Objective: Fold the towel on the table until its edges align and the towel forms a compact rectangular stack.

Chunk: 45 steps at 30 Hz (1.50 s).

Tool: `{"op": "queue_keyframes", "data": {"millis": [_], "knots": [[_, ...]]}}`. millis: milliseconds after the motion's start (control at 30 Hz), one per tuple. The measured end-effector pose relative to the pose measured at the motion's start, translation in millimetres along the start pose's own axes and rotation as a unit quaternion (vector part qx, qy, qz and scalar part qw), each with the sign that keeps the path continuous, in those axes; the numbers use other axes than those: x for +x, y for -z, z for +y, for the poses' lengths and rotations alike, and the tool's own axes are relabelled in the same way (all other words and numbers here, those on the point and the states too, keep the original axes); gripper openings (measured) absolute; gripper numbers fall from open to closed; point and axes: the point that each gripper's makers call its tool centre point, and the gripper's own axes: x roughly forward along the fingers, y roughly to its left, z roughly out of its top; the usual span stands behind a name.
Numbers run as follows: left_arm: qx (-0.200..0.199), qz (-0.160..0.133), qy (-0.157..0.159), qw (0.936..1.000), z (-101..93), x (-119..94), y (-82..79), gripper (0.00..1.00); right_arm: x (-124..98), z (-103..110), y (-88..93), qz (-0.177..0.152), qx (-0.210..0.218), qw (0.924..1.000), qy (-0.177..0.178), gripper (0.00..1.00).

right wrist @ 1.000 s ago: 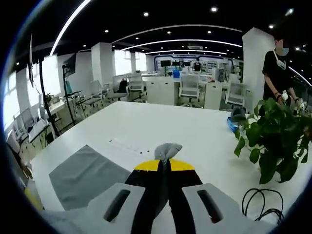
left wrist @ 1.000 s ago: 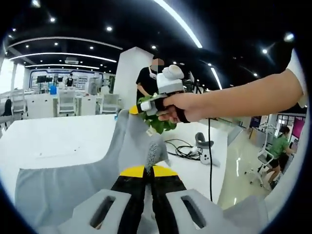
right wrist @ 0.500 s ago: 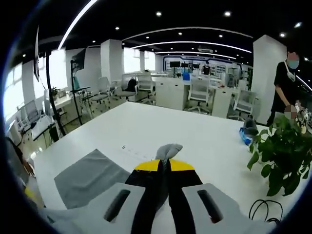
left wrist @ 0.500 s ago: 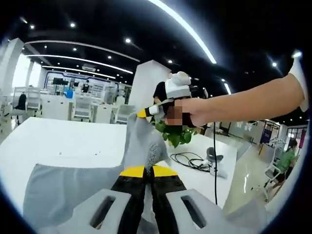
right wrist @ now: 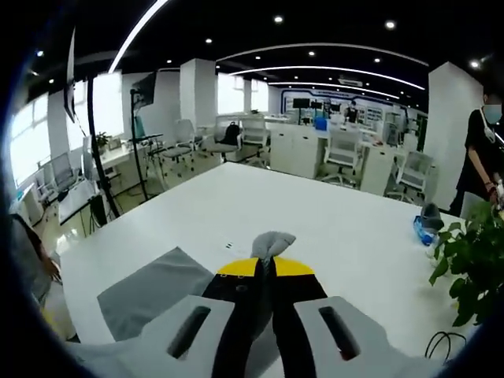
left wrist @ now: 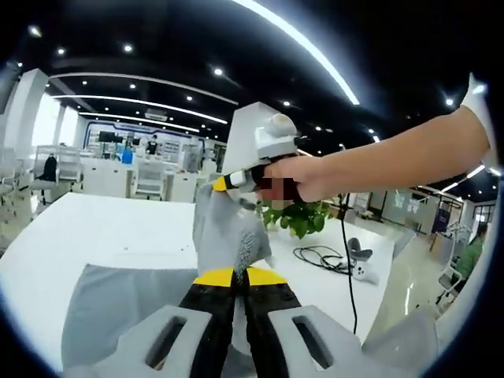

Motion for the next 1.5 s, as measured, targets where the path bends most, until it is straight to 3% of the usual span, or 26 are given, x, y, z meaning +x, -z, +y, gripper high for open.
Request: {"op": "queue_keyframes", "data": {"millis": [300,500,833,1067,1500], "knots": [[-0.014,0.0,-0.034,0.9993,34.2,-23.9,7.6,0.03,29.3,39.1,-1.3,0.012,-0.004,0.9997,-0.019,0.03],[-0.017,0.014,-0.056,0.9982,61.8,-32.0,20.7,0.03,53.2,60.4,-0.4,0.022,-0.019,0.9992,-0.026,0.03],[-0.021,0.029,-0.083,0.9959,90.9,-41.2,36.2,0.03,92.0,89.5,2.9,0.032,-0.037,0.998,-0.04,0.03],[-0.028,0.054,-0.108,0.9923,115.6,-47.5,60.8,0.03,112.0,105.4,18.7,0.05,-0.053,0.9963,-0.045,0.03],[-0.022,0.09,-0.126,0.9877,139.2,-53.6,93.0,0.03,141.1,132.4,43.8,0.068,-0.051,0.9942,-0.066,0.03]]}}
